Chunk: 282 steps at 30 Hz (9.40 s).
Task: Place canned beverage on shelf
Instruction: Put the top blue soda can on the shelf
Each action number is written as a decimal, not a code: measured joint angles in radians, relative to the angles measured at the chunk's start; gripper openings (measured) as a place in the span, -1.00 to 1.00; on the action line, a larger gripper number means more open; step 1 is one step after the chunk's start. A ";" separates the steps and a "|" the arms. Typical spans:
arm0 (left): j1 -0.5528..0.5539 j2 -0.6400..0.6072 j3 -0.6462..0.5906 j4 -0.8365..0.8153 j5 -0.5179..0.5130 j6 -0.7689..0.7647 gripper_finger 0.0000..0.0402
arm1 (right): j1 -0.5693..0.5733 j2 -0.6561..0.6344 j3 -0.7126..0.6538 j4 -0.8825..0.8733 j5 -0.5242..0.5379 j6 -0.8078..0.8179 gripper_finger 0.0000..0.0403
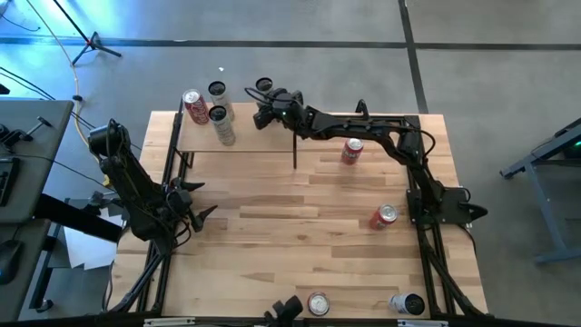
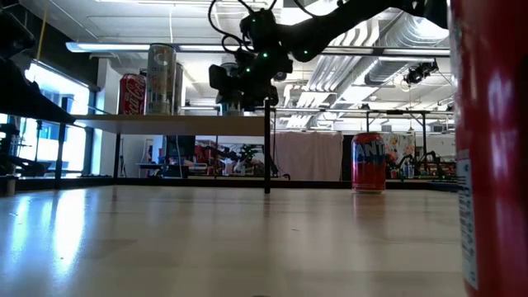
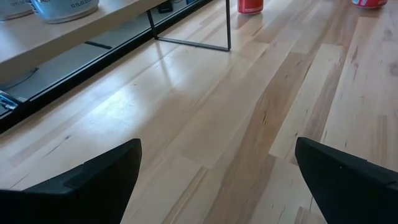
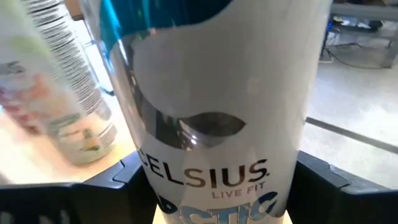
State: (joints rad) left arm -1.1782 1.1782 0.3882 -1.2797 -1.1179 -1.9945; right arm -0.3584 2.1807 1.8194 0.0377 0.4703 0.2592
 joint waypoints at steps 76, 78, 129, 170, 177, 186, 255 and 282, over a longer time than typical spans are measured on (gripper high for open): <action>0.000 0.000 0.000 0.000 0.000 0.000 0.99 | 0.045 0.058 -0.003 0.213 -0.077 -0.085 0.31; 0.000 0.000 0.000 0.000 0.000 0.000 0.99 | 0.044 0.058 -0.003 0.213 -0.077 -0.085 0.33; 0.000 0.000 0.000 0.000 0.000 0.000 0.99 | 0.037 0.055 -0.001 0.138 -0.154 -0.047 0.79; 0.000 0.000 0.000 0.000 0.000 0.000 0.99 | -0.024 -0.054 -0.001 -0.058 -0.375 -0.219 0.78; 0.000 0.000 0.000 0.000 0.000 0.000 0.99 | -0.039 -0.054 -0.001 -0.041 -0.431 -0.242 0.78; 0.000 0.000 0.000 0.000 0.000 0.000 0.99 | -0.054 -0.030 -0.001 -0.016 -0.475 -0.226 0.76; 0.000 0.000 0.000 0.000 0.000 0.000 0.99 | 0.085 -0.019 -0.001 0.013 -0.060 -0.127 0.79; 0.000 0.000 0.000 0.000 0.000 0.000 0.99 | 0.077 -0.019 -0.001 -0.106 -0.061 -0.128 0.99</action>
State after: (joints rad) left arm -1.1780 1.1781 0.3883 -1.2797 -1.1179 -1.9947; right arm -0.2810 2.1620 1.8187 -0.0680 0.4091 0.1312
